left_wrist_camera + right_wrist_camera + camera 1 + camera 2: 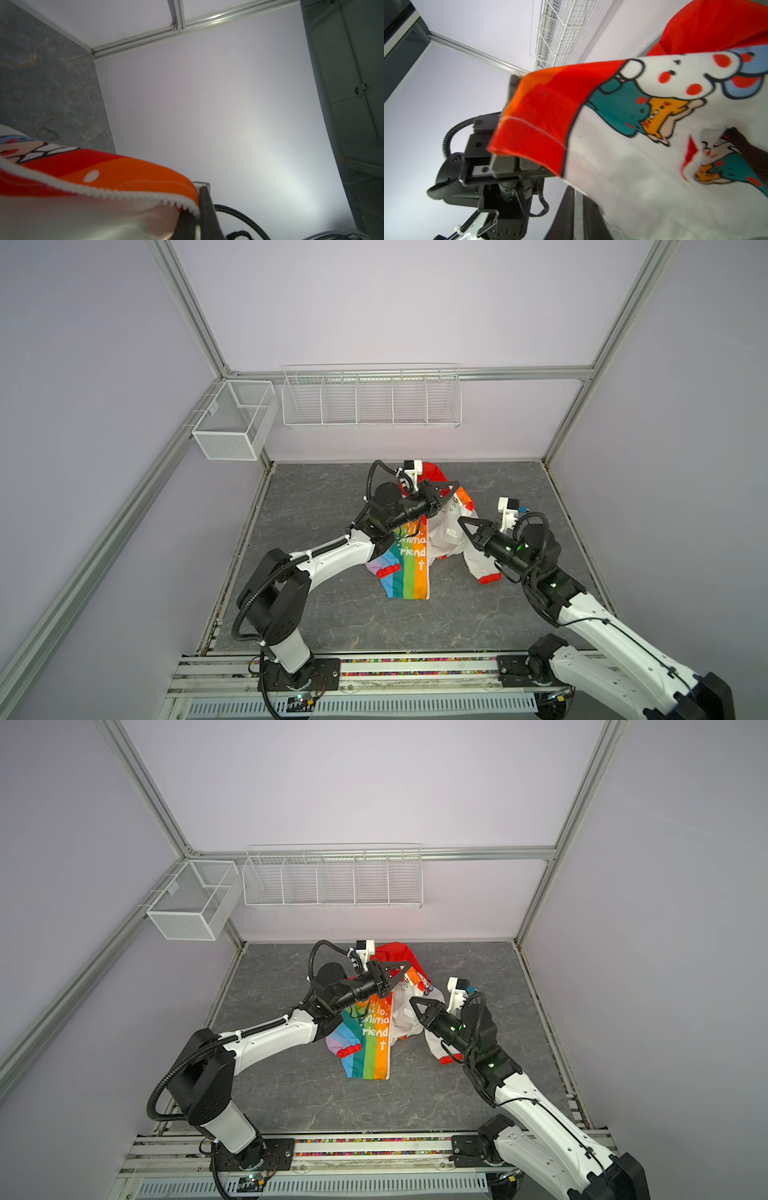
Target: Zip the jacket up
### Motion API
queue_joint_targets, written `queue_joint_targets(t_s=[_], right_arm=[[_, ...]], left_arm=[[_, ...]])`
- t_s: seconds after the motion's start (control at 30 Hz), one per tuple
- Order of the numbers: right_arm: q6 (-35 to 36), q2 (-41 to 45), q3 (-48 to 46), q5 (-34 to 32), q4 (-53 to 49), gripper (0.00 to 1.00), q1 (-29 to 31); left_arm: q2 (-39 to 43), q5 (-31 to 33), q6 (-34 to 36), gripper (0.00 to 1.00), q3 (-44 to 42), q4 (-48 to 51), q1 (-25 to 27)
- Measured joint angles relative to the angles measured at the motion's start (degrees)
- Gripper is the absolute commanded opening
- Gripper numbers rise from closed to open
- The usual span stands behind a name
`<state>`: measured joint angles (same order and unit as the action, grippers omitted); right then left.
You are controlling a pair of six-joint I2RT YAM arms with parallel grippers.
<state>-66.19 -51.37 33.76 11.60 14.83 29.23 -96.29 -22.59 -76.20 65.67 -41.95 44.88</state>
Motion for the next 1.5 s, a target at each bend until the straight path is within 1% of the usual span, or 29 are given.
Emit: queue_joint_targets(t_s=[0.1, 0.17, 0.2, 0.3, 0.37, 0.4, 0.5, 0.6, 0.7, 0.83, 1.0, 1.13, 1.33, 1.5], right_arm=[[-1.2, -2.2, 0.0, 1.1, 0.3, 0.09, -0.3], [-1.6, -3.4, 0.0, 1.9, 0.7, 0.10, -0.4], [-1.6, -3.8, 0.0, 2.3, 0.9, 0.13, -0.4], [-0.8, -4.3, 0.9, 4.0, 0.3, 0.26, -0.4], [1.5, -3.8, 2.9, 4.5, -2.2, 0.41, -0.4], [3.0, -3.1, 4.2, 4.6, -4.3, 0.48, -0.5], [8.7, 1.0, 8.7, 4.5, -11.6, 0.66, -1.5], [14.9, 4.2, 13.7, 4.7, -18.2, 0.78, -3.4], [19.5, 3.7, 19.4, 6.5, -24.4, 0.81, -6.8], [21.2, -1.9, 22.8, 12.9, -27.0, 0.85, -11.8], [17.2, -11.4, 20.2, 20.5, -25.1, 0.92, -13.1], [13.6, -14.4, 16.5, 23.7, -22.3, 0.93, -12.9], [9.9, -16.0, 12.3, 25.3, -17.7, 0.89, -9.6], [6.5, -17.4, 10.2, 25.4, -13.6, 0.80, -7.1]], left_arm=[[0.0, 1.2, 0.4, 0.00, 0.0, -1.4, -0.2], [0.0, 1.5, 0.5, 0.00, 0.0, -1.9, -0.2], [0.0, 1.6, 0.7, 0.00, 0.0, -1.9, -0.1], [0.2, 1.8, 2.0, 0.00, 0.0, -1.2, -0.1], [0.7, 1.8, 3.0, 0.00, 0.0, 0.7, -0.2], [1.1, 1.8, 3.6, 0.00, 0.0, 2.0, -0.2], [2.7, 1.6, 5.7, 0.00, 0.2, 7.3, -0.3], [3.2, 0.0, 7.6, 0.00, 2.0, 13.2, -0.6], [3.3, -3.0, 9.7, 0.00, 3.8, 18.3, -0.9], [3.4, -6.8, 13.1, 0.00, 3.7, 23.7, -1.1], [6.2, -10.8, 17.7, 0.00, -0.7, 29.2, -1.1], [8.8, -12.8, 21.2, 0.00, -3.9, 32.9, -1.1], [9.5, -15.1, 24.7, 0.00, -5.4, 35.3, -0.8], [9.4, -16.1, 27.6, 0.00, -5.4, 37.8, 0.7]])
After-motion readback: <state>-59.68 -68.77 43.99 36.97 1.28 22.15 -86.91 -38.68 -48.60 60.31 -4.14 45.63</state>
